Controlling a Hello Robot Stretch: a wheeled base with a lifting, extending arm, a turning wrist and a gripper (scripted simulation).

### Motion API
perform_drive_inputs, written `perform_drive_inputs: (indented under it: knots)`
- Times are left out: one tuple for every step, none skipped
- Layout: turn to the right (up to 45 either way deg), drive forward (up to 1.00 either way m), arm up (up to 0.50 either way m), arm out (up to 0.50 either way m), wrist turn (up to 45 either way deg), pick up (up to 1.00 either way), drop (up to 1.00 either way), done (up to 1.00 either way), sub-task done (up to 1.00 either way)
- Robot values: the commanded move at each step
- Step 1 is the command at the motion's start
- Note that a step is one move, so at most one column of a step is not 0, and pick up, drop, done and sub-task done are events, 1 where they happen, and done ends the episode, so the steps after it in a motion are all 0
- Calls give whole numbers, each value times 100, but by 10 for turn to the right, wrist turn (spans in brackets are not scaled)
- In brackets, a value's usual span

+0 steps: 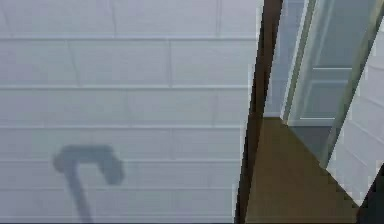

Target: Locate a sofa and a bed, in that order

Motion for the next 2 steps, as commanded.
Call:
perform_drive_inputs:
  knots:
    - [-450, 0, 0, 0, 0, 0, 0, 0, 0]
    - [-420, 0, 0, 0, 0, 0, 0, 0, 0]
